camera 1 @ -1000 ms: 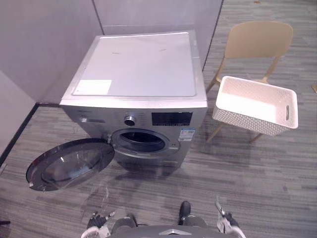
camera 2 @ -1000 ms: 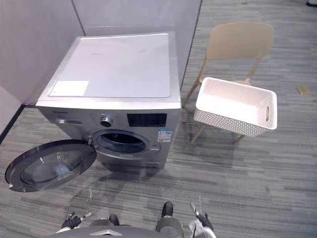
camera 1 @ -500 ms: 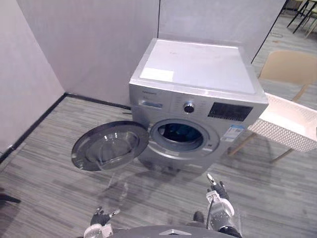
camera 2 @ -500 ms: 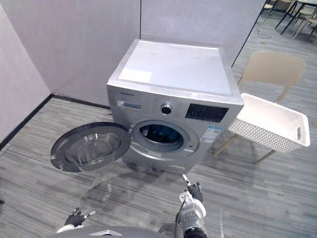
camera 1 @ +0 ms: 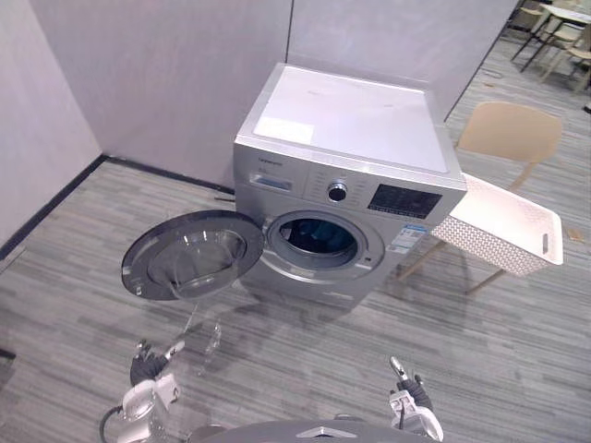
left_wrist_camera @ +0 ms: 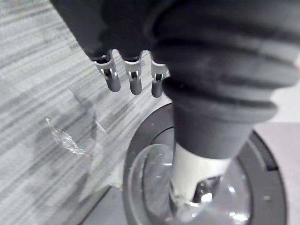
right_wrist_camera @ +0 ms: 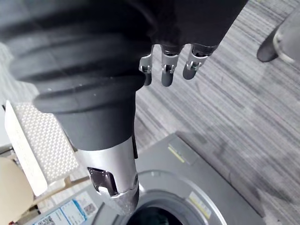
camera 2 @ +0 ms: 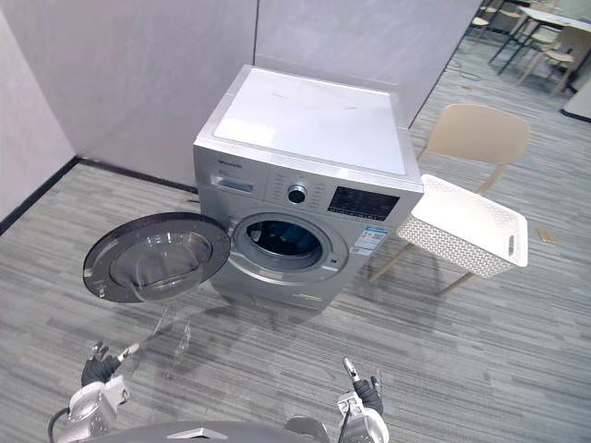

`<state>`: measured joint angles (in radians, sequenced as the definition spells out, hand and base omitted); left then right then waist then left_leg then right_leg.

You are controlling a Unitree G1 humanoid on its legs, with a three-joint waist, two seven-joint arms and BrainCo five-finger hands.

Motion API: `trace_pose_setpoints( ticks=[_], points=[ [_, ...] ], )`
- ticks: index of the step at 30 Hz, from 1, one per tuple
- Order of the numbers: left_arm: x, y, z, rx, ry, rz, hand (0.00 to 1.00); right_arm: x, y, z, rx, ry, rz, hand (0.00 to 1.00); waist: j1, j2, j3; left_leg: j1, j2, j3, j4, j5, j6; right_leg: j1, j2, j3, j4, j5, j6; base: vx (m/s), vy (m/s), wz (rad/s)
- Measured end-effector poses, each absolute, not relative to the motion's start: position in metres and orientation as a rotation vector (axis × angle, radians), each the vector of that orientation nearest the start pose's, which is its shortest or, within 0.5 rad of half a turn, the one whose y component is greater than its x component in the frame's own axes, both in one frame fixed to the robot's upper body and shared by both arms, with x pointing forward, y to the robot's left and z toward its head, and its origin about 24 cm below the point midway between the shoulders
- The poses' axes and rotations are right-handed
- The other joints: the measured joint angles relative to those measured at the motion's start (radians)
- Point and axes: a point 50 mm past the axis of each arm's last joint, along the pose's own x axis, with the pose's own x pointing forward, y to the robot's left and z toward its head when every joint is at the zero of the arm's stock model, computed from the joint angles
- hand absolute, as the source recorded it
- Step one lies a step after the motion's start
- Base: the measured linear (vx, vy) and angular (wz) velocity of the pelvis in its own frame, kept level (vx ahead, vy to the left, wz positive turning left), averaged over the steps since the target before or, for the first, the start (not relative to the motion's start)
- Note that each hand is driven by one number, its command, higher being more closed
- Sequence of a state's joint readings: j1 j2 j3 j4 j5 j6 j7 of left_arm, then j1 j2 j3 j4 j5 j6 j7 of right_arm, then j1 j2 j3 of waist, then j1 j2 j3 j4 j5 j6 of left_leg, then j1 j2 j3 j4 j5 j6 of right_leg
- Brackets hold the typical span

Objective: Pick up the laundry basket with both hands and put the clothes into the washing machine.

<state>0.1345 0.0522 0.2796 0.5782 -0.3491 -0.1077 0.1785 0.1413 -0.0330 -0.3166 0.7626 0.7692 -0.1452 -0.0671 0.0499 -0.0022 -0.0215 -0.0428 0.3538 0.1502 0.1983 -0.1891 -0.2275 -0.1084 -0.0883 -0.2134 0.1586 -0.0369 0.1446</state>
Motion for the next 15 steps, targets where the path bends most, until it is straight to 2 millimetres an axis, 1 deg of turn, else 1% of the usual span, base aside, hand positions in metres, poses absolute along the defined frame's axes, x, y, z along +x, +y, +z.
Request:
trace_pose_setpoints(
  ticks=[1, 2, 3, 5, 6, 7, 9, 12, 13, 14, 15],
  points=[
    [0.159, 0.240, -0.091, -0.296, 0.521, 0.639, 0.00, 0.124, -0.234, -0.127, 0.714, 0.593, -0.787, 0.00, 0.006, -0.005, -0.001, -0.012, -0.010, 0.004, -0.004, 0.008, 0.002, 0.006, -0.003, -0.001, -0.049, 0.010, -0.007, -0.05, -0.053, -0.14],
    [0.166, 0.237, -0.082, -0.335, 0.465, 0.644, 0.00, 0.134, -0.237, -0.122, 0.681, 0.578, -0.749, 0.00, 0.013, 0.003, -0.001, -0.029, -0.020, 0.009, -0.020, 0.034, 0.010, 0.008, -0.002, 0.004, -0.112, 0.059, -0.007, -0.08, -0.025, -0.08],
    [0.172, 0.236, -0.073, -0.356, 0.408, 0.644, 0.00, 0.137, -0.240, -0.120, 0.651, 0.579, -0.729, 0.00, 0.014, 0.004, -0.001, -0.030, -0.034, 0.014, -0.041, 0.050, 0.009, 0.017, -0.009, 0.007, -0.162, 0.090, -0.007, -0.10, 0.002, -0.01],
    [0.179, 0.239, -0.059, -0.366, 0.335, 0.652, 0.00, 0.143, -0.240, -0.118, 0.649, 0.566, -0.714, 0.00, 0.018, 0.005, -0.001, -0.025, -0.050, 0.011, -0.051, 0.059, 0.013, 0.046, -0.016, 0.002, -0.217, 0.123, -0.006, -0.08, 0.036, 0.05],
    [0.182, 0.244, -0.051, -0.366, 0.286, 0.666, 0.00, 0.144, -0.240, -0.117, 0.643, 0.565, -0.705, 0.00, 0.026, 0.004, -0.001, -0.019, -0.055, 0.013, -0.054, 0.062, 0.014, 0.054, -0.020, 0.004, -0.226, 0.131, -0.005, -0.06, 0.032, 0.03],
    [0.183, 0.246, -0.047, -0.366, 0.263, 0.675, 0.00, 0.144, -0.239, -0.117, 0.635, 0.569, -0.694, 0.00, 0.025, 0.003, -0.003, -0.018, -0.058, 0.014, -0.060, 0.067, 0.014, 0.054, -0.023, 0.005, -0.231, 0.135, -0.006, -0.06, 0.023, 0.03],
    [0.185, 0.258, -0.033, -0.356, 0.182, 0.715, 0.00, 0.144, -0.238, -0.114, 0.598, 0.565, -0.632, 0.00, 0.022, 0.001, -0.004, -0.023, -0.071, 0.010, -0.083, 0.087, 0.017, 0.044, -0.033, 0.001, -0.238, 0.145, -0.006, -0.07, 0.014, 0.07],
    [0.187, 0.273, -0.021, -0.346, 0.122, 0.778, 0.00, 0.138, -0.239, -0.116, 0.599, 0.579, -0.631, 0.00, 0.010, 0.002, -0.003, -0.028, -0.079, -0.001, -0.103, 0.105, 0.019, 0.035, -0.039, -0.009, -0.238, 0.148, -0.006, -0.06, -0.003, 0.13],
    [0.193, 0.288, -0.006, -0.345, 0.049, 0.827, 0.00, 0.129, -0.239, -0.120, 0.596, 0.602, -0.637, 0.00, 0.003, 0.001, -0.002, -0.049, -0.081, -0.011, -0.114, 0.111, 0.017, 0.022, -0.041, -0.014, -0.238, 0.147, -0.005, -0.05, -0.008, 0.15],
    [0.194, 0.291, -0.003, -0.341, 0.033, 0.836, 0.00, 0.129, -0.239, -0.120, 0.596, 0.603, -0.635, 0.00, 0.003, -0.001, -0.001, -0.053, -0.081, -0.010, -0.113, 0.111, 0.017, 0.018, -0.041, -0.013, -0.238, 0.147, -0.005, -0.07, -0.011, 0.04],
    [0.200, 0.303, 0.013, -0.317, -0.039, 0.864, 0.00, 0.126, -0.239, -0.121, 0.593, 0.608, -0.625, 0.00, -0.001, -0.007, 0.009, -0.073, -0.081, -0.007, -0.113, 0.116, 0.016, -0.006, -0.040, -0.006, -0.238, 0.151, -0.005, -0.04, -0.013, -0.10]
  ],
)
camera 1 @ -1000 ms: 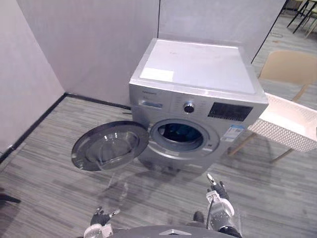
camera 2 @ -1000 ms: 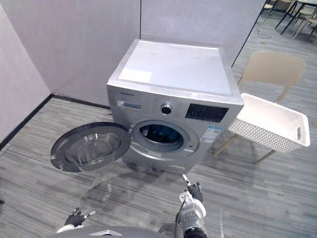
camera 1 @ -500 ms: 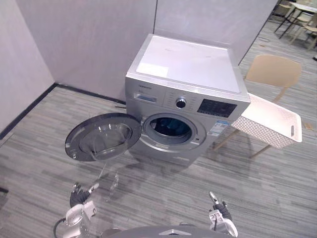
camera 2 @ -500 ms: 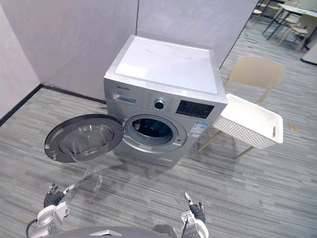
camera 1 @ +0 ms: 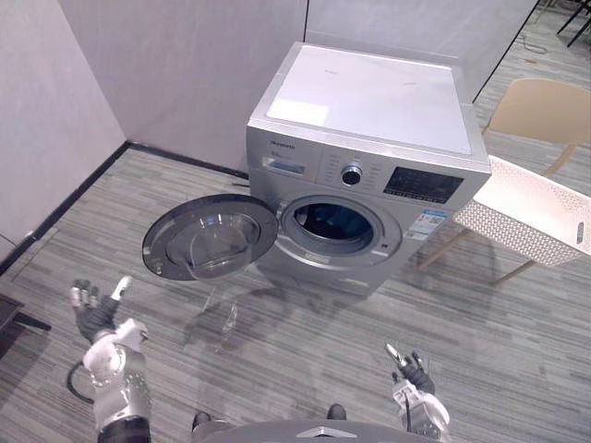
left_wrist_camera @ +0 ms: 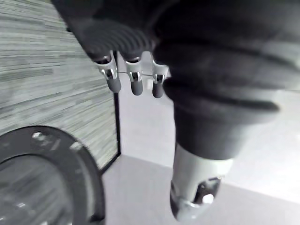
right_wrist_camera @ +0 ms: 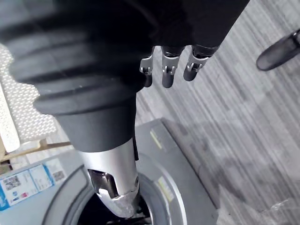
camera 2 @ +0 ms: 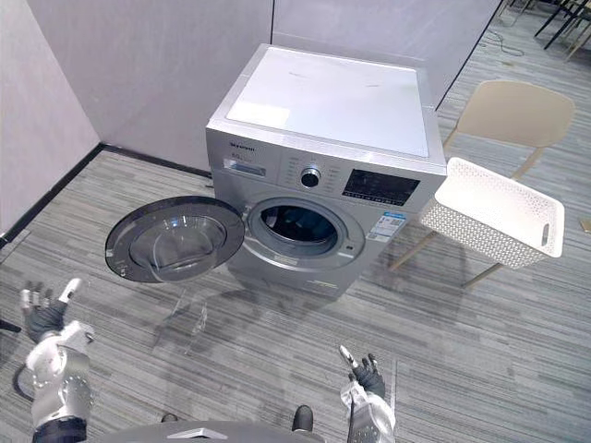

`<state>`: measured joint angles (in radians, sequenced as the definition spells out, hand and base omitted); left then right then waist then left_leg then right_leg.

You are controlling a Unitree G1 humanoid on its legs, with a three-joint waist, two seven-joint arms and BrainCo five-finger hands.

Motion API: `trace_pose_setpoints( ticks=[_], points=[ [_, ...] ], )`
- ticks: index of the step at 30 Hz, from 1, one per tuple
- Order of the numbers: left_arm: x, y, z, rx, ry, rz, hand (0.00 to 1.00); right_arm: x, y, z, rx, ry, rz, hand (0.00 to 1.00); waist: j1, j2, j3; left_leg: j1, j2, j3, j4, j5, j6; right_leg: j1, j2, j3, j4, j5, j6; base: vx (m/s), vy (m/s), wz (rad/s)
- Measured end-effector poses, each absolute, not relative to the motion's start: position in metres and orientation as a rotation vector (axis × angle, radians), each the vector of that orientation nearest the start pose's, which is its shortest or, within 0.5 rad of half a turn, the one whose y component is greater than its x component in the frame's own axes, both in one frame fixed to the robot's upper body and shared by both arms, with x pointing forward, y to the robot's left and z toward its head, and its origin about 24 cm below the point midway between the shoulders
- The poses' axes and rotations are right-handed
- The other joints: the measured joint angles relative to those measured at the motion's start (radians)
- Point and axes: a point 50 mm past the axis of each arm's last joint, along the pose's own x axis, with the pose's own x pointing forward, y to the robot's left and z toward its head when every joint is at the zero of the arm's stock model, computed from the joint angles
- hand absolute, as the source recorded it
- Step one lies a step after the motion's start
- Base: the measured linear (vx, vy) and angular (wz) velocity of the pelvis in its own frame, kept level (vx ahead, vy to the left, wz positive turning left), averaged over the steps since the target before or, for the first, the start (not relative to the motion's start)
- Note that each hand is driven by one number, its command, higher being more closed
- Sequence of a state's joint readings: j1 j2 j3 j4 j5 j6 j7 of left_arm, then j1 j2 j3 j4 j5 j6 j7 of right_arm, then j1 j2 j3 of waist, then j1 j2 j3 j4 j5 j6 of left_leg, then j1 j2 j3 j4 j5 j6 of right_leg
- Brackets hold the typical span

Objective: Pick up the laundry basket with both hands and put the clothes into the washing machine.

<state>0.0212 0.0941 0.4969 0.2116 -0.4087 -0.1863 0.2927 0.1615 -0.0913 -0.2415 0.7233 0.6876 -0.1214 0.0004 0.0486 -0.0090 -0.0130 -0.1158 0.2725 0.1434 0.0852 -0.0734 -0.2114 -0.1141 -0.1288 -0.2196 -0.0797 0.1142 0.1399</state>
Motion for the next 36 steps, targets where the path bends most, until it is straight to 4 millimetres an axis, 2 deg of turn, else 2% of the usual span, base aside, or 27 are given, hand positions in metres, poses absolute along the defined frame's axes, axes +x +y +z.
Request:
trace_pose_setpoints(
  ticks=[2, 3, 4, 5, 6, 7, 9, 12, 13, 14, 15, 16, 17, 19, 21, 22, 23, 24, 26, 27, 28, 30, 31, 34, 36],
  points=[
    [0.214, 0.323, 0.044, -0.265, -0.149, 0.871, 0.00, 0.127, -0.240, -0.120, 0.585, 0.604, -0.617, 0.00, -0.004, -0.013, 0.043, -0.022, 0.001, 0.007, 0.005, 0.012, -0.001, -0.030, 0.002, 0.011, 0.000, 0.020, -0.003, -0.06, -0.021, -0.17],
    [0.226, 0.338, 0.070, -0.216, -0.234, 0.863, 0.00, 0.130, -0.241, -0.119, 0.589, 0.600, -0.614, 0.00, -0.006, -0.029, 0.075, -0.046, 0.004, 0.012, 0.018, 0.015, -0.002, -0.058, 0.004, 0.019, 0.000, 0.035, -0.005, -0.07, -0.023, -0.21],
    [0.232, 0.345, 0.084, -0.191, -0.273, 0.859, 0.00, 0.131, -0.241, -0.119, 0.590, 0.601, -0.612, 0.00, -0.007, -0.039, 0.089, -0.058, 0.007, 0.016, 0.029, 0.015, -0.002, -0.072, 0.007, 0.026, 0.000, 0.044, -0.006, -0.11, -0.043, -0.34],
    [0.248, 0.364, 0.118, -0.114, -0.346, 0.856, 0.00, 0.133, -0.240, -0.118, 0.597, 0.598, -0.606, 0.00, -0.008, -0.066, 0.132, -0.085, 0.021, 0.026, 0.058, 0.012, -0.006, -0.100, 0.017, 0.051, 0.000, 0.073, -0.007, -0.09, -0.039, -0.31],
    [0.255, 0.371, 0.131, -0.087, -0.367, 0.860, 0.00, 0.134, -0.240, -0.118, 0.602, 0.595, -0.605, 0.00, -0.012, -0.075, 0.151, -0.094, 0.027, 0.027, 0.072, 0.009, -0.008, -0.105, 0.023, 0.057, 0.001, 0.085, -0.007, -0.10, -0.040, -0.34],
    [0.265, 0.381, 0.152, -0.059, -0.402, 0.867, 0.00, 0.135, -0.240, -0.118, 0.605, 0.593, -0.604, 0.00, -0.016, -0.093, 0.178, -0.105, 0.037, 0.029, 0.093, 0.002, -0.010, -0.114, 0.031, 0.067, 0.000, 0.104, -0.008, -0.15, -0.025, -0.33],
    [0.288, 0.398, 0.205, -0.002, -0.461, 0.872, 0.00, 0.135, -0.240, -0.118, 0.627, 0.582, -0.607, 0.00, -0.026, -0.147, 0.228, -0.172, 0.060, 0.033, 0.196, -0.037, -0.006, -0.152, 0.043, 0.090, 0.000, 0.144, -0.005, -0.20, -0.011, -0.39],
    [0.309, 0.400, 0.248, 0.082, -0.449, 0.829, 0.00, 0.130, -0.247, -0.118, 0.657, 0.566, -0.652, 0.00, -0.052, -0.177, 0.268, -0.270, 0.088, 0.019, 0.351, -0.108, 0.003, -0.187, 0.054, 0.104, 0.000, 0.167, -0.005, -0.23, 0.062, -0.27],
    [0.313, 0.398, 0.255, 0.110, -0.443, 0.814, 0.00, 0.128, -0.248, -0.119, 0.657, 0.568, -0.658, 0.00, -0.053, -0.181, 0.271, -0.287, 0.092, 0.020, 0.376, -0.120, 0.005, -0.197, 0.055, 0.106, 0.000, 0.167, -0.005, -0.20, 0.080, -0.21],
    [0.319, 0.393, 0.275, 0.163, -0.458, 0.792, 0.00, 0.127, -0.249, -0.119, 0.660, 0.564, -0.665, 0.00, -0.057, -0.197, 0.290, -0.313, 0.098, 0.012, 0.423, -0.138, 0.007, -0.203, 0.057, 0.108, 0.000, 0.167, -0.005, -0.18, 0.062, -0.13],
    [0.323, 0.388, 0.293, 0.197, -0.488, 0.768, 0.00, 0.127, -0.249, -0.119, 0.675, 0.558, -0.670, 0.00, -0.063, -0.199, 0.314, -0.340, 0.106, -0.005, 0.460, -0.155, 0.000, -0.206, 0.062, 0.104, 0.000, 0.167, -0.005, -0.20, 0.067, -0.05],
    [0.325, 0.382, 0.305, 0.200, -0.516, 0.746, 0.00, 0.126, -0.248, -0.119, 0.682, 0.559, -0.671, 0.00, -0.067, -0.202, 0.333, -0.362, 0.114, -0.014, 0.490, -0.166, -0.002, -0.210, 0.068, 0.103, 0.000, 0.165, -0.005, -0.18, 0.058, -0.02],
    [0.326, 0.380, 0.307, 0.201, -0.521, 0.740, 0.00, 0.126, -0.248, -0.119, 0.683, 0.559, -0.671, 0.00, -0.068, -0.205, 0.341, -0.368, 0.118, -0.016, 0.502, -0.169, -0.002, -0.212, 0.070, 0.103, 0.000, 0.163, -0.006, -0.13, 0.040, -0.05],
    [0.331, 0.377, 0.301, 0.215, -0.491, 0.719, 0.00, 0.125, -0.249, -0.119, 0.691, 0.556, -0.677, 0.00, -0.079, -0.205, 0.358, -0.391, 0.126, -0.036, 0.527, -0.173, -0.003, -0.214, 0.079, 0.099, 0.000, 0.162, -0.008, -0.09, 0.036, 0.02],
    [0.340, 0.373, 0.283, 0.217, -0.416, 0.687, 0.00, 0.125, -0.248, -0.120, 0.695, 0.557, -0.680, 0.00, -0.084, -0.212, 0.370, -0.402, 0.129, -0.047, 0.537, -0.173, -0.003, -0.214, 0.082, 0.097, 0.000, 0.165, -0.011, -0.05, 0.047, 0.08],
    [0.348, 0.366, 0.263, 0.234, -0.348, 0.654, 0.00, 0.123, -0.248, -0.120, 0.699, 0.557, -0.685, 0.00, -0.086, -0.215, 0.373, -0.410, 0.130, -0.056, 0.544, -0.171, 0.003, -0.214, 0.085, 0.092, 0.000, 0.165, -0.011, -0.02, 0.033, 0.08],
    [0.349, 0.360, 0.255, 0.271, -0.357, 0.655, 0.00, 0.124, -0.247, -0.120, 0.702, 0.555, -0.682, 0.00, -0.086, -0.221, 0.377, -0.410, 0.129, -0.056, 0.545, -0.171, 0.003, -0.212, 0.085, 0.092, 0.000, 0.165, -0.011, -0.02, 0.036, 0.08],
    [0.351, 0.351, 0.251, 0.297, -0.376, 0.634, 0.00, 0.125, -0.245, -0.120, 0.707, 0.553, -0.678, 0.00, -0.080, -0.224, 0.380, -0.410, 0.128, -0.058, 0.546, -0.172, 0.004, -0.210, 0.085, 0.089, 0.000, 0.165, -0.012, 0.00, 0.028, 0.11],
    [0.351, 0.337, 0.230, 0.333, -0.374, 0.605, 0.00, 0.128, -0.240, -0.119, 0.720, 0.547, -0.665, 0.00, -0.071, -0.222, 0.381, -0.398, 0.122, -0.062, 0.542, -0.172, 0.005, -0.194, 0.081, 0.078, 0.000, 0.164, -0.012, 0.01, 0.027, 0.14],
    [0.350, 0.323, 0.213, 0.332, -0.375, 0.578, 0.00, 0.130, -0.237, -0.118, 0.728, 0.536, -0.659, 0.00, -0.056, -0.218, 0.383, -0.390, 0.116, -0.062, 0.539, -0.174, 0.009, -0.183, 0.076, 0.075, 0.000, 0.162, -0.012, 0.01, 0.027, 0.12],
    [0.350, 0.315, 0.205, 0.333, -0.379, 0.561, 0.00, 0.132, -0.236, -0.116, 0.732, 0.526, -0.653, 0.00, -0.050, -0.216, 0.382, -0.387, 0.112, -0.063, 0.539, -0.174, 0.010, -0.179, 0.073, 0.074, 0.000, 0.160, -0.011, 0.00, 0.039, 0.21],
    [0.339, 0.282, 0.164, 0.344, -0.356, 0.463, 0.00, 0.142, -0.233, -0.110, 0.726, 0.492, -0.613, 0.00, -0.030, -0.205, 0.380, -0.362, 0.082, -0.061, 0.520, -0.172, 0.023, -0.156, 0.046, 0.066, 0.000, 0.151, -0.002, 0.00, 0.048, 0.28],
    [0.336, 0.271, 0.152, 0.357, -0.344, 0.423, 0.00, 0.143, -0.233, -0.108, 0.723, 0.485, -0.610, 0.00, -0.024, -0.198, 0.378, -0.356, 0.074, -0.060, 0.515, -0.174, 0.023, -0.148, 0.038, 0.062, 0.000, 0.147, 0.001, 0.00, 0.056, 0.38],
    [0.317, 0.206, 0.086, 0.434, -0.211, 0.134, 0.00, 0.143, -0.233, -0.109, 0.719, 0.484, -0.611, 0.00, -0.005, -0.157, 0.340, -0.309, 0.008, -0.060, 0.455, -0.157, 0.049, -0.125, -0.022, 0.040, 0.038, 0.113, 0.027, 0.01, 0.067, 0.44],
    [0.296, 0.140, 0.037, 0.424, -0.069, -0.164, 0.00, 0.141, -0.232, -0.111, 0.723, 0.493, -0.611, 0.00, -0.006, -0.137, 0.284, -0.280, -0.036, -0.045, 0.413, -0.143, 0.060, -0.126, -0.066, 0.044, 0.058, 0.090, 0.056, 0.04, 0.096, 0.22]
  ],
)
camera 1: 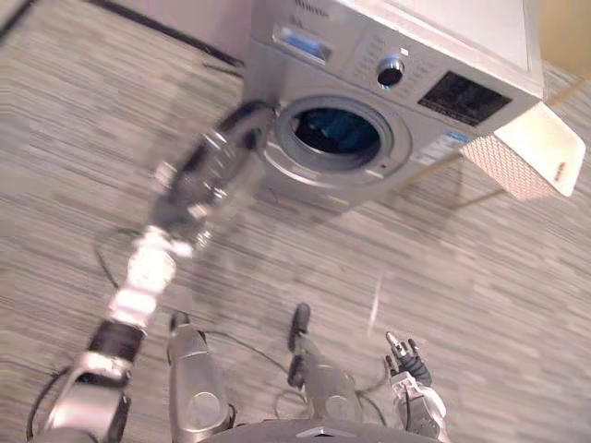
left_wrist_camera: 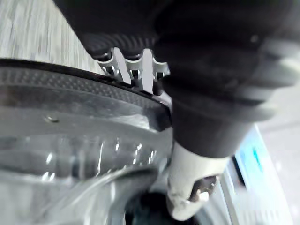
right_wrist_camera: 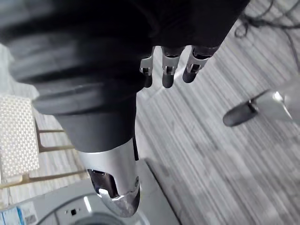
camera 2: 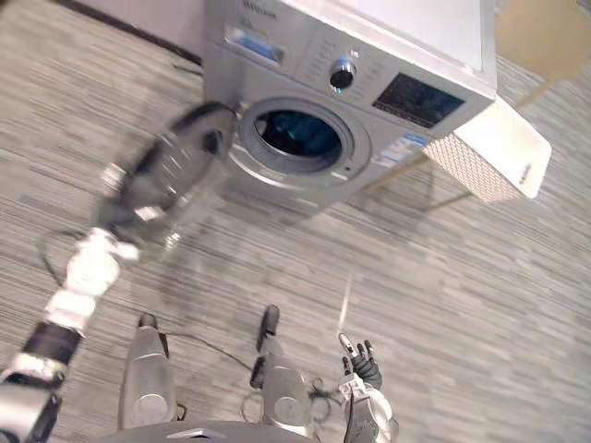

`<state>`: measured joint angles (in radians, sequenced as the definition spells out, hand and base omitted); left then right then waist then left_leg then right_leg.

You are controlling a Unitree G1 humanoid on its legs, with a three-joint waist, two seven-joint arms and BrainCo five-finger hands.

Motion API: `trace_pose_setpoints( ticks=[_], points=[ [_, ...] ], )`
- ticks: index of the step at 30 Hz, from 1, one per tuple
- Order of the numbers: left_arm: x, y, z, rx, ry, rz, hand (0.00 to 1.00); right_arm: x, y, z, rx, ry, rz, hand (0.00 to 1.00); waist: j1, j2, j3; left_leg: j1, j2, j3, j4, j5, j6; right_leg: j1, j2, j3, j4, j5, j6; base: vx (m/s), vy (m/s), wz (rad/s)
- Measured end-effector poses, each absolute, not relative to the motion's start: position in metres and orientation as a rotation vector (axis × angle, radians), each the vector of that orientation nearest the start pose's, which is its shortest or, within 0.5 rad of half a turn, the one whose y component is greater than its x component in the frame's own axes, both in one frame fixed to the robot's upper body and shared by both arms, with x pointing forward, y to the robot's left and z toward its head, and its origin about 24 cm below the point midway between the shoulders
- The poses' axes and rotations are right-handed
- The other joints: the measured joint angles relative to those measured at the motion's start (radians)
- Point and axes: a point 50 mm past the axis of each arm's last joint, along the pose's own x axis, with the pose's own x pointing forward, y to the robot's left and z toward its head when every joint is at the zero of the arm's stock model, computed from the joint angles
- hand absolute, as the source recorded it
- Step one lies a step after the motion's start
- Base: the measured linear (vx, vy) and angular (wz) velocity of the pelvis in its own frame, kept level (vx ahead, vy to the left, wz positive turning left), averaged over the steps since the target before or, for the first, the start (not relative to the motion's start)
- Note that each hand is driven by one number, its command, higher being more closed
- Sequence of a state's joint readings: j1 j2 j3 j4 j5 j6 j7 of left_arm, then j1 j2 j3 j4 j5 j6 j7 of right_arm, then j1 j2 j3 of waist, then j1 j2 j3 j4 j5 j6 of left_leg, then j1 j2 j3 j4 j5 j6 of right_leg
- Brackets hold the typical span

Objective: Pick up the laundry basket with both hands and put the clothes into the washing machine.

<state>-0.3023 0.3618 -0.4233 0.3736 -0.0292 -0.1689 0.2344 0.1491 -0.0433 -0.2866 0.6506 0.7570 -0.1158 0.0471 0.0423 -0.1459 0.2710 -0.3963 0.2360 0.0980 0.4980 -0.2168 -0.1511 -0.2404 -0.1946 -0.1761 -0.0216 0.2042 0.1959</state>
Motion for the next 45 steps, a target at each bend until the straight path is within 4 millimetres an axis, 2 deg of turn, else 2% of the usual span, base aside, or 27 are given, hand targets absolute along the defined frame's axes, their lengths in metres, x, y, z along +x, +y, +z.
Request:
trace_pose_setpoints(
  ticks=[1, 2, 3, 4, 5, 6, 7, 8, 9, 10, 11, 12, 14, 21, 25, 28, 30, 34, 35, 36, 37, 39, 41, 42, 43, 44, 45],
  points=[
    [0.291, 0.123, 0.029, 0.408, -0.044, -0.237, 0.00, 0.140, -0.231, -0.112, 0.724, 0.501, -0.614, 0.00, -0.002, 0.004, -0.015, 0.003, -0.005, 0.003, -0.006, 0.002, 0.003, 0.000, -0.005, 0.000, 0.002, -0.003, 0.004, 0.05, 0.073, 0.04],
    [0.280, 0.088, 0.018, 0.387, -0.004, -0.383, 0.00, 0.137, -0.228, -0.116, 0.733, 0.521, -0.616, 0.00, -0.011, 0.001, -0.040, 0.016, -0.014, 0.010, -0.024, 0.007, 0.006, 0.001, -0.013, 0.004, 0.002, -0.012, 0.012, 0.05, 0.040, 0.00],
    [0.272, 0.071, 0.013, 0.381, 0.008, -0.466, 0.00, 0.134, -0.226, -0.118, 0.739, 0.533, -0.621, 0.00, -0.022, 0.000, -0.055, 0.021, -0.016, 0.011, -0.032, 0.008, 0.005, 0.001, -0.014, 0.007, 0.003, -0.019, 0.018, 0.06, 0.028, -0.02],
    [0.254, 0.033, 0.010, 0.353, 0.017, -0.680, 0.00, 0.128, -0.222, -0.124, 0.752, 0.565, -0.636, 0.00, -0.049, 0.000, -0.082, 0.037, -0.016, 0.014, -0.047, 0.011, 0.001, 0.007, -0.014, 0.008, 0.007, -0.031, 0.017, 0.12, 0.006, -0.06],
    [0.234, -0.005, 0.018, 0.306, -0.022, -0.870, 0.00, 0.120, -0.220, -0.130, 0.767, 0.592, -0.667, 0.00, -0.073, 0.003, -0.106, 0.061, -0.016, 0.019, -0.060, 0.013, -0.003, 0.020, -0.014, 0.012, 0.007, -0.038, 0.018, 0.13, 0.004, -0.11],
    [0.221, -0.030, 0.033, 0.233, -0.077, -0.973, 0.00, 0.114, -0.221, -0.133, 0.775, 0.606, -0.699, 0.00, -0.092, 0.012, -0.116, 0.083, -0.015, 0.026, -0.067, 0.012, -0.002, 0.034, -0.013, 0.017, 0.006, -0.041, 0.021, 0.14, 0.005, -0.16],
    [0.215, -0.044, 0.047, 0.179, -0.126, -1.020, 0.00, 0.109, -0.225, -0.134, 0.774, 0.611, -0.725, 0.00, -0.100, 0.020, -0.126, 0.092, -0.013, 0.033, -0.068, 0.008, -0.002, 0.037, -0.013, 0.023, 0.007, -0.039, 0.017, 0.10, 0.012, -0.24],
    [0.207, -0.063, 0.080, 0.077, -0.239, -1.084, 0.00, 0.095, -0.233, -0.135, 0.761, 0.616, -0.781, 0.00, -0.105, 0.044, -0.148, 0.104, -0.008, 0.044, -0.068, -0.003, -0.004, 0.039, -0.011, 0.030, 0.007, -0.038, 0.015, 0.13, 0.016, -0.21],
    [0.204, -0.073, 0.110, -0.005, -0.354, -1.118, 0.00, 0.079, -0.241, -0.139, 0.752, 0.636, -0.835, 0.00, -0.110, 0.070, -0.163, 0.109, -0.006, 0.045, -0.070, -0.009, -0.005, 0.052, -0.009, 0.031, 0.001, -0.038, 0.015, 0.10, 0.014, -0.15],
    [0.204, -0.075, 0.122, -0.037, -0.396, -1.125, 0.00, 0.072, -0.243, -0.141, 0.746, 0.656, -0.856, 0.00, -0.111, 0.080, -0.168, 0.121, -0.005, 0.045, -0.074, -0.011, -0.007, 0.063, -0.008, 0.030, -0.002, -0.038, 0.015, 0.11, 0.005, -0.03],
    [0.208, -0.072, 0.140, -0.106, -0.450, -1.109, 0.00, 0.059, -0.244, -0.145, 0.744, 0.695, -0.897, 0.00, -0.111, 0.101, -0.183, 0.143, -0.002, 0.051, -0.091, -0.012, -0.007, 0.078, -0.004, 0.030, -0.006, -0.038, 0.015, 0.08, -0.009, -0.05],
    [0.213, -0.066, 0.145, -0.146, -0.459, -1.080, 0.00, 0.051, -0.244, -0.148, 0.744, 0.724, -0.915, 0.00, -0.110, 0.118, -0.196, 0.165, 0.001, 0.057, -0.103, -0.012, -0.008, 0.092, -0.001, 0.031, -0.006, -0.038, 0.015, 0.09, -0.010, -0.05],
    [0.219, -0.060, 0.145, -0.196, -0.433, -1.041, 0.00, 0.045, -0.239, -0.152, 0.756, 0.766, -0.921, 0.00, -0.107, 0.131, -0.212, 0.186, 0.001, 0.067, -0.117, -0.012, -0.009, 0.101, 0.000, 0.032, -0.008, -0.039, 0.014, 0.03, -0.009, -0.07],
    [0.211, -0.059, 0.122, -0.216, -0.312, -1.045, 0.00, 0.038, -0.229, -0.159, 0.784, 0.836, -0.920, 0.00, -0.128, 0.131, -0.229, 0.207, -0.001, 0.068, -0.126, -0.005, -0.013, 0.114, 0.000, 0.034, -0.017, -0.051, -0.010, -0.01, -0.004, -0.01],
    [0.223, -0.045, 0.080, -0.151, -0.148, -0.972, 0.00, 0.033, -0.228, -0.160, 0.785, 0.850, -0.928, 0.00, -0.147, 0.138, -0.268, 0.235, -0.005, 0.077, -0.177, 0.013, -0.028, 0.141, 0.005, 0.028, -0.058, -0.051, -0.067, -0.04, -0.026, -0.02],
    [0.235, -0.022, 0.027, -0.073, 0.067, -0.843, 0.00, 0.040, -0.226, -0.159, 0.782, 0.844, -0.906, 0.00, -0.150, 0.141, -0.274, 0.253, -0.008, 0.077, -0.222, 0.040, -0.033, 0.140, 0.007, 0.024, -0.058, -0.057, -0.083, -0.01, -0.021, 0.03],
    [0.238, 0.005, -0.015, -0.011, 0.249, -0.713, 0.00, 0.052, -0.225, -0.156, 0.765, 0.826, -0.865, 0.00, -0.150, 0.140, -0.273, 0.262, -0.007, 0.074, -0.248, 0.052, -0.039, 0.139, 0.011, 0.018, -0.058, -0.060, -0.087, -0.01, -0.033, 0.04],
    [0.244, 0.044, -0.049, 0.102, 0.397, -0.567, 0.00, 0.066, -0.225, -0.151, 0.770, 0.794, -0.818, 0.00, -0.150, 0.136, -0.270, 0.274, -0.006, 0.070, -0.277, 0.069, -0.042, 0.139, 0.018, 0.006, -0.058, -0.065, -0.098, 0.02, -0.021, 0.08],
    [0.249, 0.060, -0.058, 0.117, 0.439, -0.478, 0.00, 0.071, -0.228, -0.152, 0.760, 0.798, -0.816, 0.00, -0.151, 0.138, -0.268, 0.274, -0.004, 0.070, -0.278, 0.072, -0.038, 0.139, 0.020, 0.004, -0.058, -0.062, -0.101, 0.00, 0.000, 0.00],
    [0.257, 0.077, -0.063, 0.134, 0.477, -0.382, 0.00, 0.080, -0.228, -0.153, 0.772, 0.799, -0.822, 0.00, -0.150, 0.125, -0.241, 0.272, -0.003, 0.071, -0.277, 0.073, -0.035, 0.139, 0.020, 0.004, -0.058, -0.059, -0.106, 0.01, 0.004, -0.04],
    [0.264, 0.085, -0.063, 0.143, 0.486, -0.333, 0.00, 0.087, -0.228, -0.152, 0.774, 0.793, -0.814, 0.00, -0.151, 0.130, -0.222, 0.271, -0.003, 0.074, -0.273, 0.073, -0.035, 0.139, 0.020, 0.004, -0.058, -0.056, -0.111, -0.03, 0.014, -0.10],
    [0.288, 0.105, -0.054, 0.154, 0.483, -0.188, 0.00, 0.111, -0.227, -0.147, 0.765, 0.756, -0.771, 0.00, -0.153, 0.118, -0.150, 0.250, -0.001, 0.080, -0.249, 0.075, -0.033, 0.114, 0.021, 0.013, -0.058, -0.035, -0.128, -0.10, 0.022, -0.14],
    [0.319, 0.125, -0.030, 0.131, 0.431, -0.015, 0.00, 0.153, -0.209, -0.130, 0.703, 0.700, -0.570, 0.00, -0.149, 0.103, -0.070, 0.183, 0.012, 0.095, -0.186, 0.062, -0.030, 0.058, 0.025, 0.036, -0.054, -0.004, -0.103, -0.17, 0.020, -0.37],
    [0.339, 0.139, -0.009, 0.154, 0.384, 0.060, 0.00, 0.165, -0.198, -0.124, 0.680, 0.676, -0.427, 0.00, -0.149, 0.092, -0.013, 0.147, 0.035, 0.110, -0.125, 0.032, -0.033, 0.028, 0.040, 0.063, -0.052, 0.008, -0.101, -0.15, 0.005, -0.61],
    [0.352, 0.149, 0.007, 0.164, 0.350, 0.099, 0.00, 0.168, -0.195, -0.121, 0.700, 0.638, -0.385, 0.00, -0.155, 0.091, 0.018, 0.108, 0.060, 0.114, -0.063, 0.002, -0.032, 0.005, 0.057, 0.078, -0.051, 0.016, -0.092, -0.19, 0.008, -0.64],
    [0.364, 0.159, 0.025, 0.179, 0.314, 0.142, 0.00, 0.160, -0.199, -0.124, 0.725, 0.629, -0.468, 0.00, -0.168, 0.088, 0.048, 0.075, 0.081, 0.115, -0.011, -0.020, -0.034, -0.011, 0.069, 0.085, -0.053, 0.025, -0.078, -0.17, 0.020, -0.52],
    [0.376, 0.171, 0.046, 0.198, 0.270, 0.201, 0.00, 0.144, -0.206, -0.132, 0.746, 0.660, -0.593, 0.00, -0.184, 0.078, 0.081, 0.054, 0.095, 0.121, 0.023, -0.036, -0.034, -0.026, 0.076, 0.097, -0.055, 0.035, -0.074, -0.18, 0.038, -0.52]
  ],
)
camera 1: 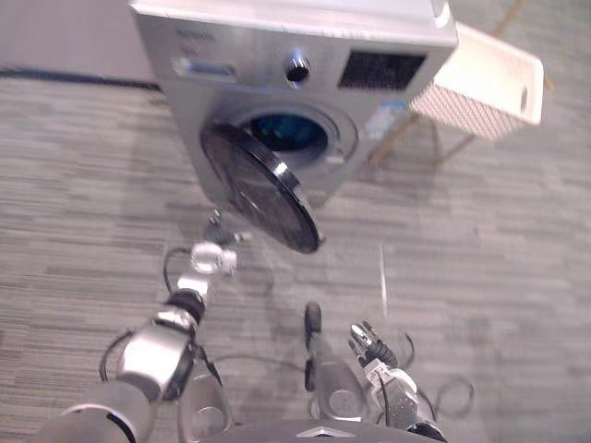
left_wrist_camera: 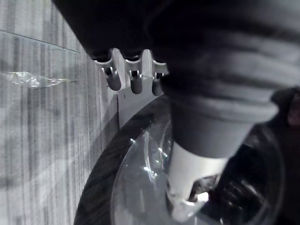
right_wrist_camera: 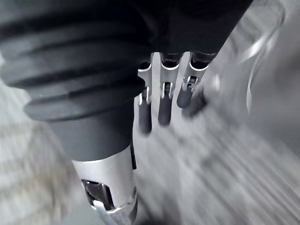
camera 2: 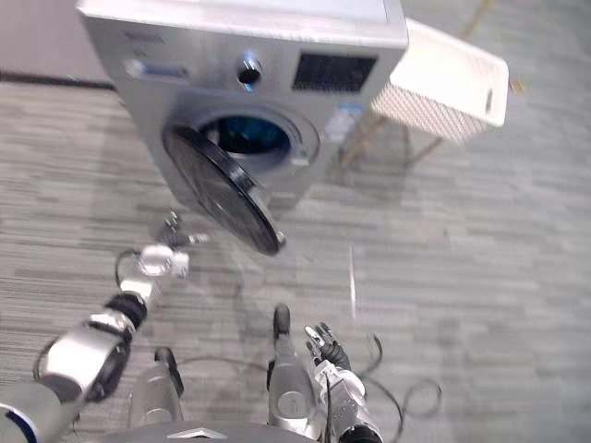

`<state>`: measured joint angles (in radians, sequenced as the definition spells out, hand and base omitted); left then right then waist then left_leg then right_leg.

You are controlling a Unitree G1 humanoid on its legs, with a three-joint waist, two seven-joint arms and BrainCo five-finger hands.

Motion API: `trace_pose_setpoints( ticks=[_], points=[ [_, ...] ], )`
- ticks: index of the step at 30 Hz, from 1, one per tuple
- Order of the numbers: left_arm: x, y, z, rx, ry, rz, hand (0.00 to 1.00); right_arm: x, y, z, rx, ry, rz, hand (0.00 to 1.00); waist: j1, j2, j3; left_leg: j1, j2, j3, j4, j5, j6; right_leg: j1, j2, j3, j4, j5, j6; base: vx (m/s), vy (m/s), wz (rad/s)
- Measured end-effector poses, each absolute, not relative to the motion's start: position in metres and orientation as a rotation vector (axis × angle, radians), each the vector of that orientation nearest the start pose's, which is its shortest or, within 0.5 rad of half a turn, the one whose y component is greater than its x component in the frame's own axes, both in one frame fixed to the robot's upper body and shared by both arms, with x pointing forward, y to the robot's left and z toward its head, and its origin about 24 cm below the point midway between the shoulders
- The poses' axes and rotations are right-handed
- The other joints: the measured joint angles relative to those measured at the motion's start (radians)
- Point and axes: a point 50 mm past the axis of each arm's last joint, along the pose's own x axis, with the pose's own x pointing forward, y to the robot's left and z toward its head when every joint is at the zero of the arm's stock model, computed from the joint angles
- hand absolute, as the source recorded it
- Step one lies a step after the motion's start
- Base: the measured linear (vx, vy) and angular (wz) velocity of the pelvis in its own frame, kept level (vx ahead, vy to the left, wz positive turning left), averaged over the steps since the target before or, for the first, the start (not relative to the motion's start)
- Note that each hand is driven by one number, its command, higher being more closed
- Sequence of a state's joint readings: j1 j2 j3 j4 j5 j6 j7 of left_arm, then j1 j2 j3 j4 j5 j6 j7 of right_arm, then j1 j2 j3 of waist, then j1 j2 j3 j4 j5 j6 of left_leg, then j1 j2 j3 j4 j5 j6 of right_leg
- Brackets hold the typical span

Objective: Pick up the laundry basket with both hands and put the clothes into the washing machine.

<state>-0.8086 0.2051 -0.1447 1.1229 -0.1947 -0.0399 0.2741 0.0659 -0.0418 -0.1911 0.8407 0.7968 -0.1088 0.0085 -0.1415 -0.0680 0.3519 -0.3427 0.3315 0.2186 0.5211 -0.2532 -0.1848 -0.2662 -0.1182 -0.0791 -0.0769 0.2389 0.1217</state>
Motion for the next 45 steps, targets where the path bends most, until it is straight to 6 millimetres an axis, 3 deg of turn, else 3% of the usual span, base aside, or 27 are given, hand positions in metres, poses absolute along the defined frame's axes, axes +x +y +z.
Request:
trace_pose_setpoints(
  ticks=[1, 3, 4, 5, 7, 9, 11, 12, 16, 20, 21, 22, 27, 34, 38, 41, 42, 43, 44, 45],
  points=[
    [0.392, 0.182, 0.081, 0.217, 0.189, 0.253, 0.00, 0.113, -0.209, -0.142, 0.724, 0.739, -0.683, 0.00, -0.010, -0.019, 0.044, -0.025, 0.014, 0.010, 0.030, -0.018, 0.002, -0.021, 0.005, 0.017, -0.002, 0.009, 0.001, -0.17, 0.055, -0.42],
    [0.412, 0.199, 0.142, 0.197, 0.047, 0.306, 0.00, 0.043, -0.206, -0.155, 0.674, 0.903, -0.739, 0.00, -0.043, -0.026, 0.083, -0.120, 0.070, 0.009, 0.133, -0.065, 0.004, -0.085, 0.040, 0.024, 0.007, 0.016, -0.006, -0.17, 0.065, -0.48],
    [0.413, 0.207, 0.154, 0.201, 0.030, 0.340, 0.00, 0.031, -0.204, -0.156, 0.668, 0.937, -0.747, 0.00, -0.045, -0.026, 0.086, -0.146, 0.092, 0.007, 0.162, -0.078, 0.003, -0.101, 0.053, 0.031, 0.007, 0.021, -0.009, -0.12, 0.062, -0.67],
    [0.411, 0.232, 0.163, 0.217, 0.029, 0.401, 0.00, 0.005, -0.201, -0.159, 0.707, 1.000, -0.797, 0.00, -0.055, -0.030, 0.089, -0.181, 0.123, 0.009, 0.201, -0.097, 0.004, -0.127, 0.075, 0.039, 0.005, 0.032, -0.008, -0.06, 0.041, -0.48],
    [0.411, 0.243, 0.178, 0.226, 0.000, 0.423, 0.00, 0.018, -0.198, -0.160, 0.755, 0.988, -0.799, 0.00, -0.080, -0.056, 0.105, -0.199, 0.117, 0.009, 0.209, -0.100, 0.006, -0.140, 0.074, 0.038, -0.002, 0.042, -0.002, -0.04, 0.002, -0.17],
    [0.418, 0.230, 0.202, 0.204, -0.056, 0.399, 0.00, 0.085, -0.207, -0.147, 0.753, 0.783, -0.719, 0.00, -0.063, -0.068, 0.114, -0.234, 0.118, 0.013, 0.238, -0.105, 0.012, -0.172, 0.074, 0.038, -0.002, 0.058, 0.001, -0.09, -0.009, -0.07],
    [0.422, 0.216, 0.223, 0.182, -0.113, 0.390, 0.00, 0.131, -0.207, -0.124, 0.762, 0.598, -0.610, 0.00, -0.027, -0.068, 0.114, -0.261, 0.135, 0.015, 0.269, -0.117, 0.014, -0.192, 0.086, 0.038, -0.002, 0.074, 0.003, -0.12, 0.009, -0.20],
    [0.423, 0.211, 0.231, 0.168, -0.135, 0.390, 0.00, 0.144, -0.206, -0.116, 0.770, 0.539, -0.572, 0.00, -0.017, -0.068, 0.114, -0.269, 0.141, 0.009, 0.282, -0.124, 0.015, -0.192, 0.088, 0.037, -0.002, 0.074, 0.004, -0.14, 0.032, -0.14],
    [0.424, 0.189, 0.263, 0.121, -0.242, 0.338, 0.00, 0.145, -0.206, -0.114, 0.797, 0.513, -0.578, 0.00, 0.002, -0.072, 0.115, -0.269, 0.112, 0.001, 0.281, -0.127, 0.027, -0.184, 0.063, 0.034, -0.003, 0.080, 0.013, -0.10, 0.046, 0.12],
    [0.423, 0.166, 0.290, 0.124, -0.320, 0.268, 0.00, 0.145, -0.198, -0.115, 0.829, 0.520, -0.574, 0.00, 0.000, -0.096, 0.125, -0.268, 0.069, -0.001, 0.276, -0.117, 0.048, -0.181, 0.025, 0.034, -0.003, 0.085, 0.020, -0.14, 0.063, 0.15],
    [0.422, 0.162, 0.294, 0.131, -0.337, 0.256, 0.00, 0.146, -0.198, -0.115, 0.829, 0.518, -0.571, 0.00, -0.003, -0.099, 0.127, -0.268, 0.064, -0.001, 0.276, -0.116, 0.050, -0.180, 0.021, 0.034, -0.003, 0.086, 0.022, -0.17, 0.052, 0.12],
    [0.418, 0.152, 0.314, 0.131, -0.408, 0.221, 0.00, 0.147, -0.198, -0.115, 0.830, 0.516, -0.569, 0.00, -0.011, -0.110, 0.130, -0.268, 0.058, -0.001, 0.277, -0.114, 0.054, -0.179, 0.015, 0.034, -0.003, 0.088, 0.024, -0.12, 0.027, 0.08],
    [0.411, 0.150, 0.341, 0.108, -0.495, 0.204, 0.00, 0.148, -0.196, -0.118, 0.833, 0.530, -0.553, 0.00, -0.048, -0.116, 0.131, -0.259, 0.044, -0.001, 0.275, -0.110, 0.060, -0.169, 0.004, 0.033, -0.003, 0.091, 0.028, -0.12, 0.020, 0.04],
    [0.411, 0.155, 0.342, 0.112, -0.496, 0.216, 0.00, 0.139, -0.192, -0.127, 0.835, 0.597, -0.561, 0.00, -0.074, -0.120, 0.133, -0.237, 0.038, 0.000, 0.266, -0.106, 0.061, -0.149, 0.000, 0.032, -0.003, 0.091, 0.028, -0.11, 0.006, 0.02],
    [0.408, 0.161, 0.318, 0.067, -0.515, 0.180, 0.00, 0.129, -0.190, -0.134, 0.842, 0.641, -0.591, 0.00, -0.092, -0.136, 0.140, -0.174, 0.028, 0.001, 0.230, -0.096, 0.057, -0.097, -0.005, 0.011, -0.003, 0.090, 0.027, -0.05, -0.010, 0.08],
    [0.402, 0.148, 0.253, -0.005, -0.467, 0.108, 0.00, 0.117, -0.180, -0.144, 0.884, 0.707, -0.627, 0.00, -0.085, -0.134, 0.137, -0.103, -0.005, -0.001, 0.163, -0.071, 0.055, -0.041, -0.026, -0.018, -0.003, 0.067, 0.010, 0.01, -0.027, 0.28],
    [0.400, 0.148, 0.210, -0.004, -0.366, 0.104, 0.00, 0.112, -0.178, -0.146, 0.892, 0.728, -0.640, 0.00, -0.076, -0.126, 0.127, -0.080, -0.016, -0.001, 0.134, -0.063, 0.053, -0.024, -0.031, -0.025, -0.003, 0.054, 0.005, 0.05, -0.053, 0.35],
    [0.391, 0.150, 0.153, 0.019, -0.223, 0.106, 0.00, 0.106, -0.178, -0.150, 0.897, 0.753, -0.661, 0.00, -0.071, -0.115, 0.107, -0.061, -0.025, -0.002, 0.101, -0.047, 0.049, -0.011, -0.037, -0.043, -0.002, 0.042, 0.004, 0.06, -0.063, 0.27],
    [0.383, 0.152, 0.121, 0.044, -0.134, 0.103, 0.00, 0.103, -0.180, -0.151, 0.906, 0.760, -0.680, 0.00, -0.065, -0.106, 0.094, -0.050, -0.030, 0.000, 0.080, -0.038, 0.046, -0.008, -0.037, -0.046, -0.002, 0.040, 0.000, 0.09, -0.080, 0.20],
    [0.360, 0.158, 0.058, 0.099, 0.060, 0.092, 0.00, 0.099, -0.187, -0.153, 0.898, 0.764, -0.714, 0.00, -0.050, -0.083, 0.077, -0.021, -0.035, 0.002, 0.041, -0.023, 0.038, 0.004, -0.037, -0.054, -0.002, 0.032, -0.011, 0.09, -0.075, 0.11]
  ],
)
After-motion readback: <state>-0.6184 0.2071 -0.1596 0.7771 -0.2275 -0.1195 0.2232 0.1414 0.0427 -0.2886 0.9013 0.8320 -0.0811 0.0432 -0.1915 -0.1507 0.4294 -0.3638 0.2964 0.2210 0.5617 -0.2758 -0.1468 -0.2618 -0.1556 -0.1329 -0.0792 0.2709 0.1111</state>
